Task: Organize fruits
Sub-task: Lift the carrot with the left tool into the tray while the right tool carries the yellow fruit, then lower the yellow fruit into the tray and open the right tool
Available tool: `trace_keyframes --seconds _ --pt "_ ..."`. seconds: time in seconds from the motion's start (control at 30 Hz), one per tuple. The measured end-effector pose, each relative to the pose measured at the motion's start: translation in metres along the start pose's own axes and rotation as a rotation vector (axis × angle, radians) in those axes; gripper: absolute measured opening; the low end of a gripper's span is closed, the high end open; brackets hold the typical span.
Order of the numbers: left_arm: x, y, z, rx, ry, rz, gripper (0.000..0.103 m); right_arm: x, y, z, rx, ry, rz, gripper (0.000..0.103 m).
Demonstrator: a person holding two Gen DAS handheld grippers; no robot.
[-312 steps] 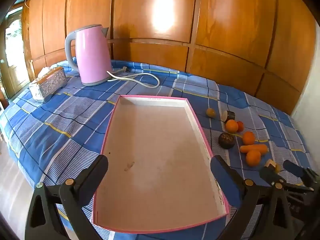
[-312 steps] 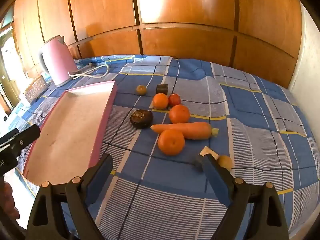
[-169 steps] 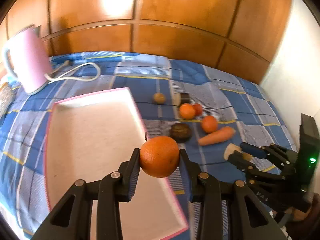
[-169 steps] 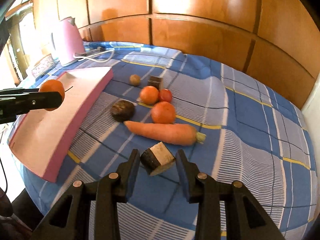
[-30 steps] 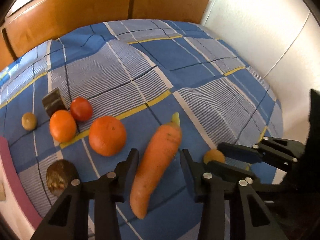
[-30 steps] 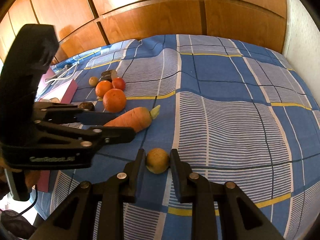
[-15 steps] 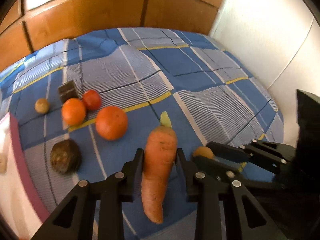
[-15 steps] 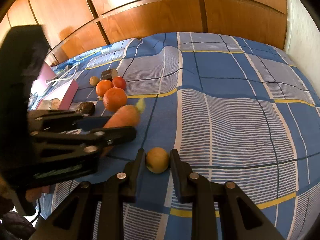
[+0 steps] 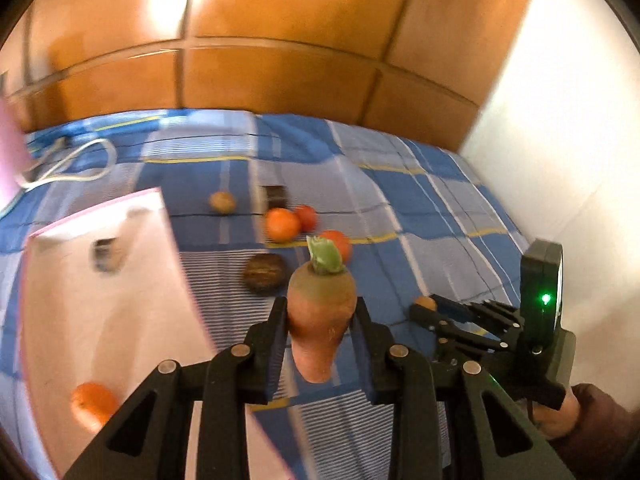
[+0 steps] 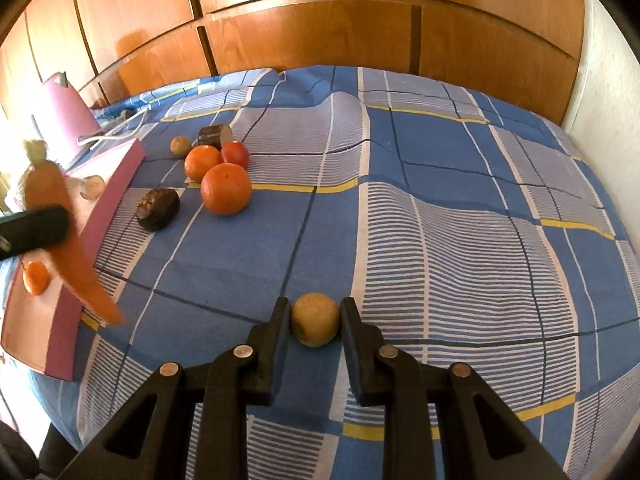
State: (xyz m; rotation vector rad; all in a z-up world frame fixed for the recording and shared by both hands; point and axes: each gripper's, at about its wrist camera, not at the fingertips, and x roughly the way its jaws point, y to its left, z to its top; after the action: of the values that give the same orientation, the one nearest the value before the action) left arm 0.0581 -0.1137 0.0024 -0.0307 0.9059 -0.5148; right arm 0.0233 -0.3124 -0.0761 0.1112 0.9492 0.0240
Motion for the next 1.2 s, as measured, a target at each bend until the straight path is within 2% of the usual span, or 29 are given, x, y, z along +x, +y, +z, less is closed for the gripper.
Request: trace_keyframes --seconds 0.33,0.53,0.83,0.9,0.93,0.97,1.0,1.13,1.2 --pt "-0.032 0.069 -0.009 -0.137 -0.070 0.176 0.030 -0.011 0.012 0.005 -0.014 -0.006 -0.013 0.025" --pt "-0.034 0.103 -0.013 -0.208 -0.069 0.211 0.030 -0.021 0.039 0.011 -0.077 -0.021 0.013 0.025" --pt "-0.045 0.136 -0.026 -0.291 -0.068 0.282 0.031 -0.037 0.087 0.023 -0.183 -0.042 0.106 0.025" --pt "-0.049 0.139 -0.030 -0.295 -0.078 0.299 0.034 -0.039 0.099 0.027 -0.204 -0.040 0.143 0.025" --pt "-0.052 0.140 -0.031 -0.294 -0.084 0.308 0.044 -0.040 0.106 0.028 -0.213 -0.038 0.162 0.025" --pt "-0.055 0.140 -0.031 -0.296 -0.092 0.320 0.058 -0.040 0.112 0.030 -0.222 -0.035 0.178 0.025" --pt "-0.060 0.141 -0.032 -0.304 -0.106 0.336 0.065 -0.040 0.118 0.032 -0.229 -0.032 0.194 0.025" --pt "-0.074 0.141 -0.036 -0.309 -0.141 0.381 0.075 -0.039 0.151 0.043 -0.278 -0.022 0.287 0.025" --pt "-0.079 0.141 -0.039 -0.313 -0.150 0.399 0.077 -0.037 0.165 0.048 -0.294 -0.016 0.323 0.025"
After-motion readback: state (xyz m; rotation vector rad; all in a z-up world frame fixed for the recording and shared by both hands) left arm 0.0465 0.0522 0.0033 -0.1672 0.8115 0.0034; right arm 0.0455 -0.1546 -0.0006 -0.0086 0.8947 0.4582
